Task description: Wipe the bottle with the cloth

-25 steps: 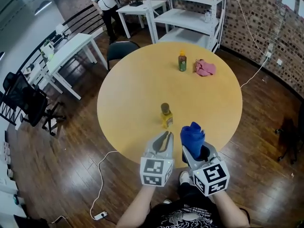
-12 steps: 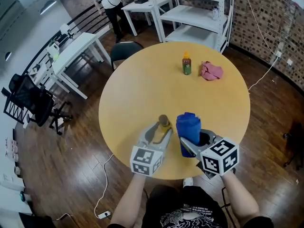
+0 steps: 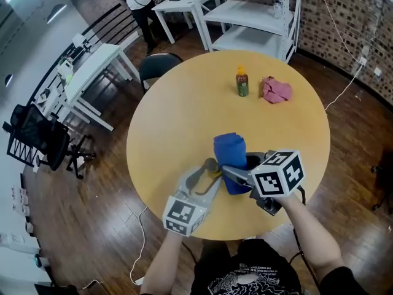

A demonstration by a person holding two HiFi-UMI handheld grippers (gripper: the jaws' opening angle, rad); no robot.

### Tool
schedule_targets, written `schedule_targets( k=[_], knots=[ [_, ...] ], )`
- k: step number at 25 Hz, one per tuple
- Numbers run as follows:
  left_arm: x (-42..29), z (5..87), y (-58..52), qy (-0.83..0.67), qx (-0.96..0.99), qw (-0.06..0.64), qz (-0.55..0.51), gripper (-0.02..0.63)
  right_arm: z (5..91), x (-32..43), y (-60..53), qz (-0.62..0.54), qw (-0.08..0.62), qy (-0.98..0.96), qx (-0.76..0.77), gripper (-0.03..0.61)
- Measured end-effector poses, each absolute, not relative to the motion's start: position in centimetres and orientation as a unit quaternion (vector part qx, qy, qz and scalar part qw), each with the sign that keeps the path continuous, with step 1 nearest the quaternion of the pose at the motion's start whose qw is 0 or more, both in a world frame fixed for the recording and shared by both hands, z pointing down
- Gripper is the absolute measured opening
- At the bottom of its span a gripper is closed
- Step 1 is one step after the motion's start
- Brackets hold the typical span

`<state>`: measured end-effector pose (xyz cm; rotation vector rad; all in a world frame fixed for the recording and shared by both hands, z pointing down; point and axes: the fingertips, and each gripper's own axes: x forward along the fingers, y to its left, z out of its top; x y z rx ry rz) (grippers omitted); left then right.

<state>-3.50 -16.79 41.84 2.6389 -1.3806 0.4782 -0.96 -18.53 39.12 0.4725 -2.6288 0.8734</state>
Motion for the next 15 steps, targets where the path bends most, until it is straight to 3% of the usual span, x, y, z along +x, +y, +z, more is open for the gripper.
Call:
schedule_targets(
  k=[9, 11, 15],
  knots=[
    [-4.4, 42.2, -18.2, -0.356, 0.914, 0.025, 0.194, 0.196, 40.5, -3.0, -19.7, 0.354, 0.159, -0.906, 0.168, 0.129],
    [-4.2, 42.2, -18.2, -0.328, 0.925, 0.026, 0.191, 0.147, 40.7, -3.1, -19.9, 0.363, 0.157, -0.903, 0.168, 0.129],
    [-3.4, 42.2, -18.0, -0.306, 0.935, 0.031, 0.179, 0.135, 41.0, -2.3, -19.8, 0.39, 0.141, -0.895, 0.164, 0.129]
  ],
)
